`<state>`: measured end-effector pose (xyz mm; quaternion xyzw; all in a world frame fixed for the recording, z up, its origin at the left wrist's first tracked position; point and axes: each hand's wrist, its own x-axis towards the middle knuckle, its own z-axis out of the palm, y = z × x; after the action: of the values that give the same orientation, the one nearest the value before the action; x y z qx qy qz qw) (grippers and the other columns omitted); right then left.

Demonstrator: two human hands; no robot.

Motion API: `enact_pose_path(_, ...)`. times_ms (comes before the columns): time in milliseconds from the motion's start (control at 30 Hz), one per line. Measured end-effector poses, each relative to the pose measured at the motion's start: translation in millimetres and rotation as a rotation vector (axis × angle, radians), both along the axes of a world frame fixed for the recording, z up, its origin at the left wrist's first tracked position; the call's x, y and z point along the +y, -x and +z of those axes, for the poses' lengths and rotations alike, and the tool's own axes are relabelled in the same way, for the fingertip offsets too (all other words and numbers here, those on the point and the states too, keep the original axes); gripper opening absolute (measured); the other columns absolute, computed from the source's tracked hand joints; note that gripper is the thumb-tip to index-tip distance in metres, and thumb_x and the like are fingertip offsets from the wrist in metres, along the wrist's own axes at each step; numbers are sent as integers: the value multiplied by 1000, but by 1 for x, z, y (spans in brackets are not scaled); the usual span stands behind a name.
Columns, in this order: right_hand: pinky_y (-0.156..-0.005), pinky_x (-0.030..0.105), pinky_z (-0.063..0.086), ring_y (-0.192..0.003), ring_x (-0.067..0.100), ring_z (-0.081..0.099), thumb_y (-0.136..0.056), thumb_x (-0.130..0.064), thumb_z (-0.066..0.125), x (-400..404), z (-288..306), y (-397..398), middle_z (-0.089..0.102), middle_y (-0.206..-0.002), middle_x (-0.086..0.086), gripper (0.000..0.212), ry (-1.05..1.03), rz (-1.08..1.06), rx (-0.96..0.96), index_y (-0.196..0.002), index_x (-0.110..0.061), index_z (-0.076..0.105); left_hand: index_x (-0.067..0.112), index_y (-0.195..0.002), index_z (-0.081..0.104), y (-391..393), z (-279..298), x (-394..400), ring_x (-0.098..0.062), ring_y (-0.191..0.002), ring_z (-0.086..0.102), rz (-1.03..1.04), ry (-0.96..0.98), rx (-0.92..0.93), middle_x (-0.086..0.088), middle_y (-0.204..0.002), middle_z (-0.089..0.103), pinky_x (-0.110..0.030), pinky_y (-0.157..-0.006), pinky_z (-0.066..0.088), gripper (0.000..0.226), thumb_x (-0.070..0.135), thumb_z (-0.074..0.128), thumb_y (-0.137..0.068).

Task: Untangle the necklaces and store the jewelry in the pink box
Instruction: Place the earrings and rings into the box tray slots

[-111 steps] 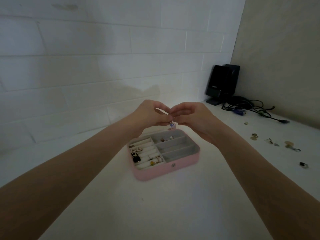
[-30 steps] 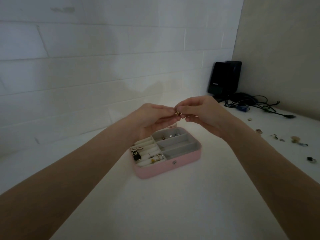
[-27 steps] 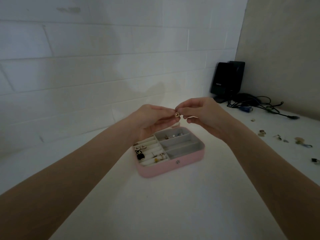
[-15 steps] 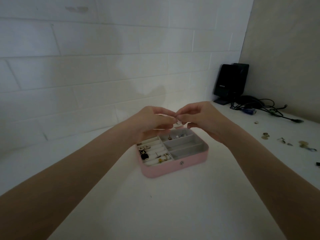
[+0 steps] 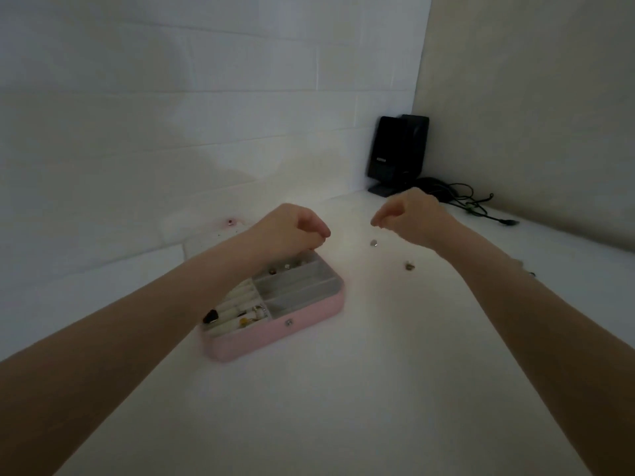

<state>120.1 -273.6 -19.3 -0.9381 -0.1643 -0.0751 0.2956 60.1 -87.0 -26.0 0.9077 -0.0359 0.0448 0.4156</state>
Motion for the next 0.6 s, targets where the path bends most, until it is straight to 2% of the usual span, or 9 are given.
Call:
enact_pose_path(33, -67, 15, 41, -86, 18, 59, -89, -9, 55, -10, -2, -1, 68, -105, 7, 20, 109, -1, 34, -100, -12, 72, 18, -90, 65, -3, -1, -6, -1, -73, 56, -21, -25, -18, 12, -84, 61, -9, -61, 42, 15, 5, 57, -88)
enact_pose_path(100, -65, 14, 41, -89, 16, 57, -88, -12, 61, -24, -12, 2, 63, -104, 5, 19, 280, 20, 145, -104, -13, 70, 18, -89, 64, -8, -2, -17, -3, -72, 56, -47, -12, -43, 13, -81, 61, -5, -56, 41, 16, 4, 57, -87)
enact_pose_path(167, -68, 17, 43, -89, 17, 58, -84, -10, 65, -26, -24, 2, 60, -101, 4, 18, 327, 16, 199, -102, -13, 71, 14, -91, 65, -10, -3, -23, -9, -76, 58, -63, 28, -39, 5, -83, 63, -9, -59, 46, 17, 1, 55, -87)
enact_pose_path(233, -72, 19, 44, -91, 19, 61, -82, -4, 65, -26, -28, 1, 65, -97, 5, 16, 288, -5, 158, -95, -10, 73, 9, -94, 67, -10, -4, -27, -9, -78, 59, -91, 27, -27, 3, -83, 63, -13, -64, 48, 17, 0, 54, -87)
enact_pose_path(333, -62, 11, 46, -71, 13, 62, -78, 2, 68, -20, -27, 3, 67, -85, 7, 12, 12, 30, 220, -83, -8, 72, 16, -87, 65, -9, -7, -27, -6, -76, 59, -113, 30, -12, 6, -82, 64, -16, -67, 49, 19, 0, 55, -86)
enact_pose_path(400, -65, 15, 54, -69, 15, 65, -78, 8, 66, -14, -22, 9, 68, -85, 13, 12, -376, 123, 375, -80, -4, 68, 17, -85, 64, -8, -9, -24, -9, -77, 61, -93, 87, 0, 1, -86, 65, -20, -72, 52, 19, 0, 56, -86)
enact_pose_path(467, -68, 19, 56, -69, 17, 68, -79, 13, 62, -7, -17, 15, 68, -80, 14, 15, -678, 234, 489, -82, -2, 65, 14, -87, 63, -5, -10, -22, -14, -80, 65, -51, 236, 55, -8, -93, 66, -24, -75, 55, 15, 1, 57, -87)
enact_pose_path(533, -69, 20, 56, -68, 16, 69, -79, 14, 60, 1, -12, 18, 68, -75, 11, 16, -808, 311, 533, -82, -1, 65, 10, -89, 63, 1, -10, -21, -16, -78, 67, -43, 409, 113, -13, -94, 68, -21, -74, 57, 12, -1, 58, -88)
enact_pose_path(600, -67, 19, 56, -67, 15, 68, -80, 14, 59, 9, -9, 21, 68, -74, 8, 17, -811, 357, 528, -82, -1, 65, 6, -90, 65, 6, -8, -18, -13, -74, 69, -60, 519, 115, -12, -89, 69, -16, -70, 56, 13, -4, 58, -87)
